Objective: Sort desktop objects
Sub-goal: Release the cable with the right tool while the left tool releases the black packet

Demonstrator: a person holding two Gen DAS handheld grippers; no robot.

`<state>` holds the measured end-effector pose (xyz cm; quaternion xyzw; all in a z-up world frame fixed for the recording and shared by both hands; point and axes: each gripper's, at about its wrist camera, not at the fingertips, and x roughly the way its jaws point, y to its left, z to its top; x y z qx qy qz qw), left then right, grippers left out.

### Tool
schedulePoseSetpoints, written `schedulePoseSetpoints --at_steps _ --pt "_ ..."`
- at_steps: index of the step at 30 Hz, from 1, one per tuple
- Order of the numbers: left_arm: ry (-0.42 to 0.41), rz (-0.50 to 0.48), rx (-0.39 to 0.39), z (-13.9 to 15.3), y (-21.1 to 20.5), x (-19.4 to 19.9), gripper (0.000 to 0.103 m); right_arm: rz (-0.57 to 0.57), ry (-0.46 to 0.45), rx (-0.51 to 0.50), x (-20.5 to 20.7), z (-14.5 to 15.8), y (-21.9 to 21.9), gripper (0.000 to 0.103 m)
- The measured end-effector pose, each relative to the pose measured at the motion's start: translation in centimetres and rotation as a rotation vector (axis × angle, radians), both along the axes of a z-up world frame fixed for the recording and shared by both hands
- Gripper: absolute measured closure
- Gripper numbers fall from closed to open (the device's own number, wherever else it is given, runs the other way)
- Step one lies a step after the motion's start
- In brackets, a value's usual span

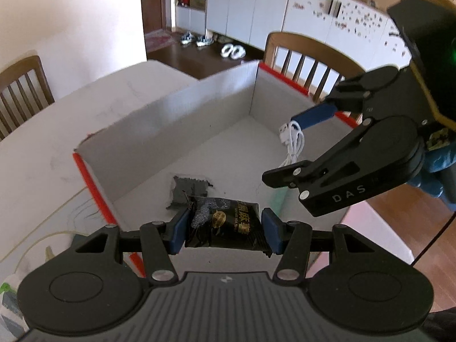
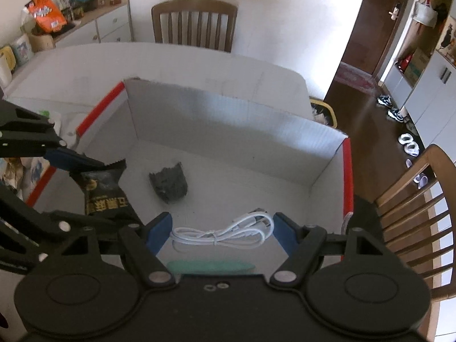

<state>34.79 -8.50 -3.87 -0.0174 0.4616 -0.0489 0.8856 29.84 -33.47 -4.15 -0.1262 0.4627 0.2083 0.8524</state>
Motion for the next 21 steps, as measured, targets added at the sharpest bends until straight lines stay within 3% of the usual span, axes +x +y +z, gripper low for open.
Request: schedulePoseSetpoints --at_steps 12,21 --pt "0.134 -0.014 0.008 -2.8 -0.1 2.9 0.049 -0.014 0.102 -0.040 3.9 -2.5 0.5 0.026" --pt "0.208 -0.036 0.039 -4.0 -0.5 4.0 0.049 -0.040 0.258 -0.032 5.7 -4.5 -0.1 0.026"
